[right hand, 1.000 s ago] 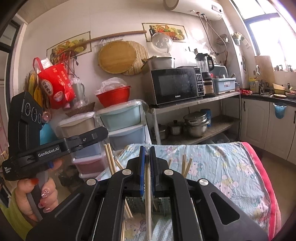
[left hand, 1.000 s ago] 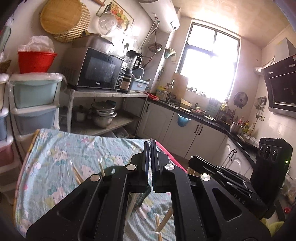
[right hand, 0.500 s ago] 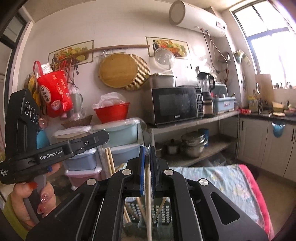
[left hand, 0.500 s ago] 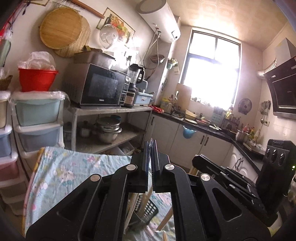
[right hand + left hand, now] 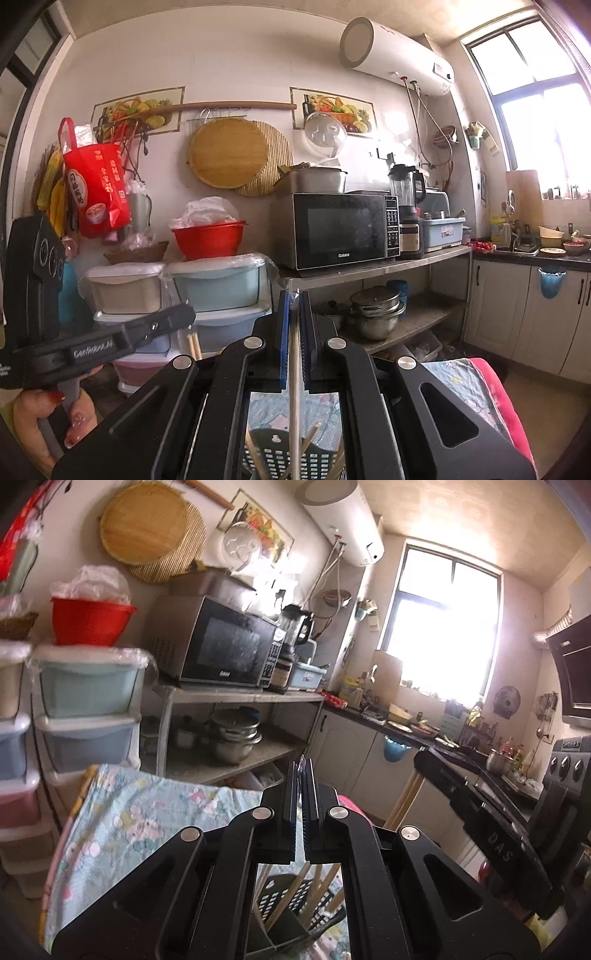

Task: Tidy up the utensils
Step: 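Lift the chopsticks upright and carry them over the green caddy with both grippers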

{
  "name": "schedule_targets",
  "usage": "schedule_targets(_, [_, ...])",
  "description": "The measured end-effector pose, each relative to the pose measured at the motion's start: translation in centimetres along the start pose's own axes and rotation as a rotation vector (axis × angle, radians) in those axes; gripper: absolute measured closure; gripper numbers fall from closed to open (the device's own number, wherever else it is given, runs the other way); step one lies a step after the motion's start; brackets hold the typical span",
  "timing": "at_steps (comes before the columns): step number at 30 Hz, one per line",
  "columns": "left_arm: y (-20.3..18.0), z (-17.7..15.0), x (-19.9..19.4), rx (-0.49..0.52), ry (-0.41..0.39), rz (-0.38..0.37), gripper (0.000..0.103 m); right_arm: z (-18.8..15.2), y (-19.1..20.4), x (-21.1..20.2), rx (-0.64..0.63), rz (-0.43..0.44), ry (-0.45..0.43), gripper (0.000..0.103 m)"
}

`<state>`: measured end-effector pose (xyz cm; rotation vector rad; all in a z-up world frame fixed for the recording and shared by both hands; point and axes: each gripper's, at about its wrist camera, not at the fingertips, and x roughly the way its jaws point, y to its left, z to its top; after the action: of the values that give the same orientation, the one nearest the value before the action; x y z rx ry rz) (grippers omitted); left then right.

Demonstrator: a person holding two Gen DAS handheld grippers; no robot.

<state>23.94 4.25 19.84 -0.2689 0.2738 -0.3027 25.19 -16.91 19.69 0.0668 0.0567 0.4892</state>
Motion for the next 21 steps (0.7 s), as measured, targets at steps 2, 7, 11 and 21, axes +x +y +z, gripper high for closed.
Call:
schedule_targets(2, [0.4,-1.0,0.4,-0.013,0.011,-0.002,0.102,-0.7,-0.3,0.5,-0.003,-0.010,-0.004,0.097])
schedule_targets(7, [0.6,-3.1,1.2,-0.015,0.045,0.002,0.102,-2.6,-1.2,2.1,0.014,-0.039,0.034,0.097])
schedule_targets(11, [0.4,-4.7,1.8,0.001,0.074,0.009,0.102,-3.9,-1.3,2.9,0.022,-0.045,0.056,0.097])
schedule_targets(21, [0.1,-7.2,2.4,0.044,0.114,0.049,0.102,-6.8,-1.7,4.6,0.064,-0.050,0.116,0.097])
